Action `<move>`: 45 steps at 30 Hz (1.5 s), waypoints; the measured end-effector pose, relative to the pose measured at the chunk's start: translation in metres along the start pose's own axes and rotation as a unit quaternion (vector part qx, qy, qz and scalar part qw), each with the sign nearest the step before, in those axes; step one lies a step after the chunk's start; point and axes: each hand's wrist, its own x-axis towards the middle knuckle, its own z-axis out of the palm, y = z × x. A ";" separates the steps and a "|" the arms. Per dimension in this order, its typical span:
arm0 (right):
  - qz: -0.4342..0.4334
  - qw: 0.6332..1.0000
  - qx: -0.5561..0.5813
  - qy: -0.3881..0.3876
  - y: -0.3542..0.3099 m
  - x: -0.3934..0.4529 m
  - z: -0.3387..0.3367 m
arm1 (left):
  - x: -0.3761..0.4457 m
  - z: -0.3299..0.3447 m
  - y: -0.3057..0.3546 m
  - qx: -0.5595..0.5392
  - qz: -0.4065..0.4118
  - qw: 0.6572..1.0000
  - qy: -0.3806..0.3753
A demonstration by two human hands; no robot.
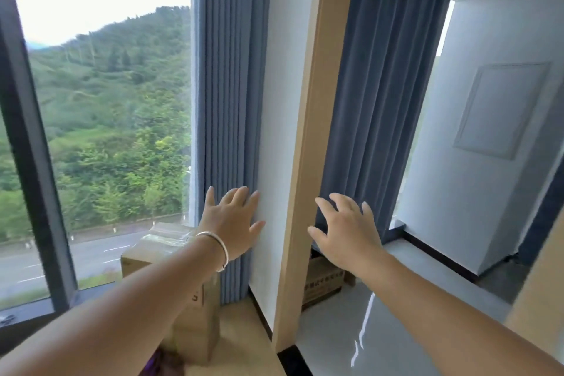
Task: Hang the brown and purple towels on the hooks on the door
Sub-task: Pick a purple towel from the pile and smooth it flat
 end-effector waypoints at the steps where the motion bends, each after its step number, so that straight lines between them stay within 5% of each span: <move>1: -0.019 1.000 0.004 -0.001 -0.013 0.017 0.009 | 0.004 0.007 -0.020 0.010 -0.014 1.000 -0.002; 13: -0.158 0.986 0.046 -0.012 -0.187 0.218 0.106 | 0.043 0.076 -0.257 0.114 -0.148 0.982 -0.014; 26: -0.323 0.931 0.126 -0.116 -0.395 0.294 0.246 | -0.048 0.180 -0.423 0.126 -0.323 0.929 -0.133; 33: -0.398 0.881 0.142 -0.213 -0.482 0.302 0.405 | -0.099 0.302 -0.469 0.093 -0.419 0.869 -0.245; 45: -0.479 0.787 0.061 -0.384 -0.554 0.248 0.709 | -0.234 0.570 -0.455 -0.037 -0.570 0.696 -0.435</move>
